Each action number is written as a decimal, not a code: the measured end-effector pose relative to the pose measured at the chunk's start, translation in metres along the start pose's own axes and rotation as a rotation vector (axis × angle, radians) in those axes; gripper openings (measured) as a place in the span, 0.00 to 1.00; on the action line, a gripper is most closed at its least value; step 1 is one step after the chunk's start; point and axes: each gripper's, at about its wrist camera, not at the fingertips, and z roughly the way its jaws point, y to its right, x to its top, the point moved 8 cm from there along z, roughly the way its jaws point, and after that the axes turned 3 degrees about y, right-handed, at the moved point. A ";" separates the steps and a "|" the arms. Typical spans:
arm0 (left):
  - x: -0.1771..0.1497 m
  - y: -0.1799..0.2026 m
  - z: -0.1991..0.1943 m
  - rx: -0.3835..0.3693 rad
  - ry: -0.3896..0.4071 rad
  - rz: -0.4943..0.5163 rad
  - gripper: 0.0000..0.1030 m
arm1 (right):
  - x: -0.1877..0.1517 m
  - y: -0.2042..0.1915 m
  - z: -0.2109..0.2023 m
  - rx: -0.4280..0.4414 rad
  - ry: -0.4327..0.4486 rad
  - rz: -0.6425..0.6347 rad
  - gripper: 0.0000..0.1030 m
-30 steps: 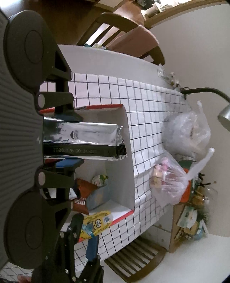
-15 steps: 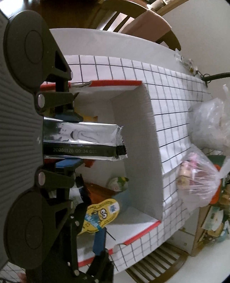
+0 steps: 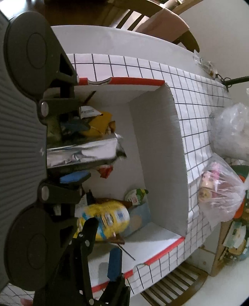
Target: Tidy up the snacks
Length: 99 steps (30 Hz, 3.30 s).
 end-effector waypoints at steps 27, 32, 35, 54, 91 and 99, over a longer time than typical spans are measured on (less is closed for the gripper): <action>-0.028 0.004 -0.110 -0.088 0.247 -0.057 0.82 | -0.006 -0.006 -0.119 0.065 0.277 0.106 0.99; -0.038 0.004 -0.127 -0.106 0.279 -0.068 0.85 | -0.012 -0.011 -0.132 0.064 0.286 0.117 1.00; -0.043 0.002 -0.134 -0.114 0.294 -0.087 0.94 | -0.015 -0.015 -0.141 0.072 0.294 0.118 1.00; -0.058 -0.003 -0.167 -0.066 0.320 -0.138 0.98 | -0.020 -0.030 -0.175 0.067 0.325 0.102 1.00; -0.069 -0.002 -0.175 -0.055 0.320 -0.120 0.98 | -0.032 -0.031 -0.182 0.061 0.335 0.135 1.00; -0.071 -0.002 -0.178 -0.057 0.321 -0.116 0.98 | -0.042 -0.033 -0.188 0.046 0.333 0.156 1.00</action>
